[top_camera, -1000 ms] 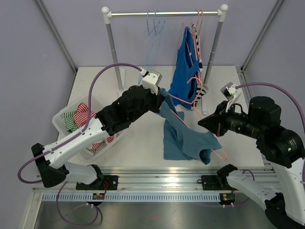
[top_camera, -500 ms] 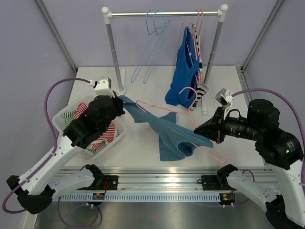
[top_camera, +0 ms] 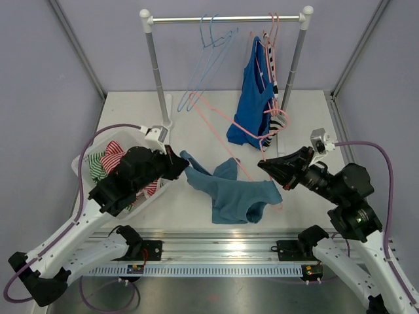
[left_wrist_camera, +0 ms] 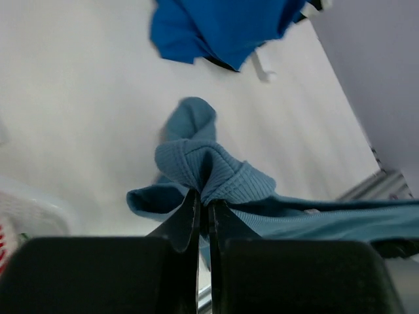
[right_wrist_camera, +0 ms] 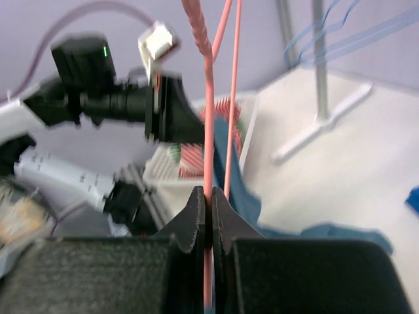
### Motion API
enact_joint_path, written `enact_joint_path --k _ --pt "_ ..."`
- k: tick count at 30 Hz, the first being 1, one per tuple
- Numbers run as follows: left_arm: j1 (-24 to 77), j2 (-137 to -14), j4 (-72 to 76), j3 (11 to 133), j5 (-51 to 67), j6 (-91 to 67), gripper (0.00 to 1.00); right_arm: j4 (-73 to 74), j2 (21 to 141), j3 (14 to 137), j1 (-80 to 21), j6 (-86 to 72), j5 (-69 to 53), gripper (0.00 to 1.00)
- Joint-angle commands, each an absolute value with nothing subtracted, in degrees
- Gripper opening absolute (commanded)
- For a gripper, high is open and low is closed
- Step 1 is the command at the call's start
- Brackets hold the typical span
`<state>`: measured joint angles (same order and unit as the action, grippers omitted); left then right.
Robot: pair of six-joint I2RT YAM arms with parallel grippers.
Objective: Remove the tank top from the hanger
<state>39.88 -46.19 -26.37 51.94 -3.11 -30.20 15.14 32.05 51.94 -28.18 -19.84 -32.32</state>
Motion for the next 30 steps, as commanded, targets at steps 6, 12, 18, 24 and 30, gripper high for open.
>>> enact_joint_path --k 6,12,18,24,30 --pt "51.58 -48.42 -16.17 46.06 6.07 -31.2 0.0 -38.83 29.61 35.78 -28.48 -28.83 -13.29 0.0" --pt "56.25 -53.78 -25.29 49.3 -11.93 -33.31 0.0 -30.0 32.96 41.21 -28.48 -20.4 -8.27 0.0" --pt "56.25 -55.9 -35.76 54.93 -21.88 -30.68 0.09 3.38 37.6 59.74 -28.48 -12.4 3.84 0.0" --pt "56.25 -55.37 -36.66 56.69 -21.54 -29.27 0.23 19.08 46.84 72.6 -28.48 -14.5 3.96 0.0" --pt "56.25 -54.14 -38.75 58.27 -18.55 -28.48 0.82 27.23 54.3 78.56 -28.48 -16.87 1.76 0.0"
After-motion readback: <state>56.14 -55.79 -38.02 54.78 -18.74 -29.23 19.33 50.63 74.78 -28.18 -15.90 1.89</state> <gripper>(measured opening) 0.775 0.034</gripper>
